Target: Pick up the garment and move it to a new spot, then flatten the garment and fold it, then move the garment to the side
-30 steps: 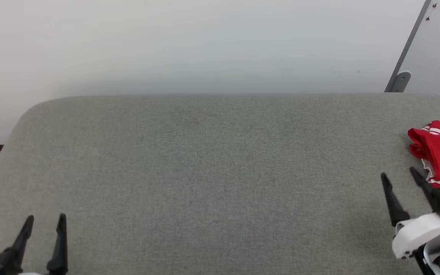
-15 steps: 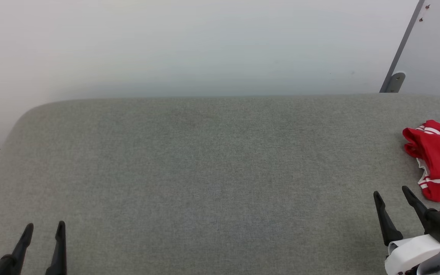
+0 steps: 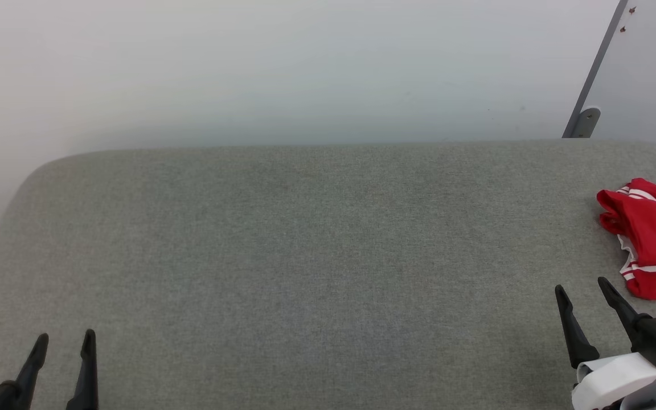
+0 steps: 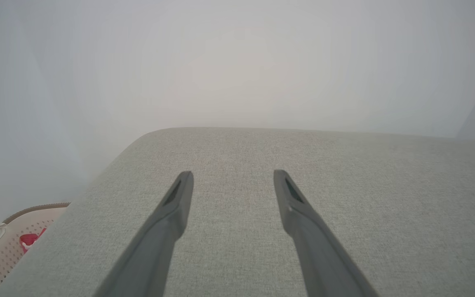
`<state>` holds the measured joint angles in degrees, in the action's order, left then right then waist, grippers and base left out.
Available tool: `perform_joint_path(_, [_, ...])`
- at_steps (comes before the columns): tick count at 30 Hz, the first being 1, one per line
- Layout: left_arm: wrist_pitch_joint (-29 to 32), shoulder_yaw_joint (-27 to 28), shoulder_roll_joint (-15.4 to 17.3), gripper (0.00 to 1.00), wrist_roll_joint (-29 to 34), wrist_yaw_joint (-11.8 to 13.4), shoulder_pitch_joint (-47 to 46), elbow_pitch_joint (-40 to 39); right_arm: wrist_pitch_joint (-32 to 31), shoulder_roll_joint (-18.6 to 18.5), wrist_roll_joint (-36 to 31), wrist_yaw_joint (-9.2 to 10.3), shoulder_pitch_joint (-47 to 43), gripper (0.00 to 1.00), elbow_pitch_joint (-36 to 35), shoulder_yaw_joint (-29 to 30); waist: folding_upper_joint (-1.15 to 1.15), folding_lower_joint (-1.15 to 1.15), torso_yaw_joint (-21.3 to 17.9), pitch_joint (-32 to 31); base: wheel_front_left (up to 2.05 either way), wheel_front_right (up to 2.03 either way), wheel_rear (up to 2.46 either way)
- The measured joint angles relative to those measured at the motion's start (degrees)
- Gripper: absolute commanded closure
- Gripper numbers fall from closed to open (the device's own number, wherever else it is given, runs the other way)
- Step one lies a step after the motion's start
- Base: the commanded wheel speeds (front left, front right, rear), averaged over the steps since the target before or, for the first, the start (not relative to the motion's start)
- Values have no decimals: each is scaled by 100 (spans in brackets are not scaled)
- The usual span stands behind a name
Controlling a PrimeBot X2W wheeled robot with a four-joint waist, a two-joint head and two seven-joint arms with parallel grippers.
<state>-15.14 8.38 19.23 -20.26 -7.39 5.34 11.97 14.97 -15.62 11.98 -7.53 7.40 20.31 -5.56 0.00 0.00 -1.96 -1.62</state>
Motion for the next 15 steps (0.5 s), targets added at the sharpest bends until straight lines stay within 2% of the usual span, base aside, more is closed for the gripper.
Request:
perform_joint_path(8, [0, 58, -22, 0, -91, 0, 0, -64, 0, 3, -69, 0, -10, 0, -49, 21, 0, 0, 5, -2, 0, 0, 0])
perform_joint_path(9, [0, 46, -52, 100, -91, 0, -1, -20, -5, 19, -68, -1, -15, 100, -7, 11, 0, 0, 5, -3, 0, 0, 0])
perform_joint_path(15, [71, -42, -358, 100, -219, 0, 94, 226, -100, 185, 88, -1, -253, 100, 230, -24, 0, 0, 8, 1, 0, 0, 0])
